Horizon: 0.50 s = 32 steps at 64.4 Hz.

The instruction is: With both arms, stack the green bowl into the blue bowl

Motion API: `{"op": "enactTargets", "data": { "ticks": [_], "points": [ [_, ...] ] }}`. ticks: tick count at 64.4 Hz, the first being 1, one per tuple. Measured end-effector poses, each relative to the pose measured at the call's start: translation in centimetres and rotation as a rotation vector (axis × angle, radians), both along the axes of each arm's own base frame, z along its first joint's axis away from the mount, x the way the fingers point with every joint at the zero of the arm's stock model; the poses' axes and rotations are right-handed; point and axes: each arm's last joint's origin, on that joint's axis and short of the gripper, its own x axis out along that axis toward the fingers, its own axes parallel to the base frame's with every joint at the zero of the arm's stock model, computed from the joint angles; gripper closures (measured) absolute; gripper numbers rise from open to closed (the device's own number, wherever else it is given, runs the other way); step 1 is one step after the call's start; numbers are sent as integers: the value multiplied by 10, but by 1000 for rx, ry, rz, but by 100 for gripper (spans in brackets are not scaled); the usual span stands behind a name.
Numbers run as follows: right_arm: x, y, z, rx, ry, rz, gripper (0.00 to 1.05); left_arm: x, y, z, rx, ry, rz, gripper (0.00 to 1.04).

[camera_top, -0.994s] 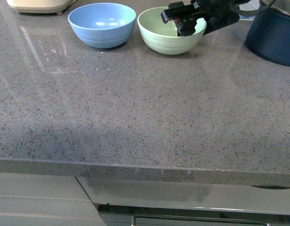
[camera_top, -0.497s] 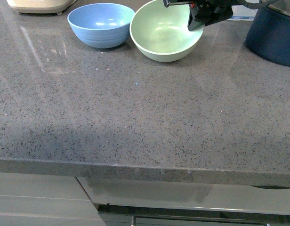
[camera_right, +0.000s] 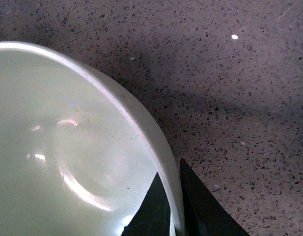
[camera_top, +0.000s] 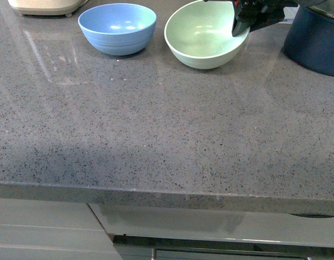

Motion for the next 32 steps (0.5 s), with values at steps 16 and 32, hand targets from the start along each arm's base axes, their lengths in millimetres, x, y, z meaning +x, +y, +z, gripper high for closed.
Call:
{"op": "enactTargets", "data": {
  "ticks": [16, 32],
  "points": [
    [12, -1, 19, 33, 21, -43, 103, 0, 0, 0, 0, 0, 0, 7],
    [23, 11, 64, 96, -55, -17, 103, 0, 0, 0, 0, 0, 0, 7]
  ]
}}
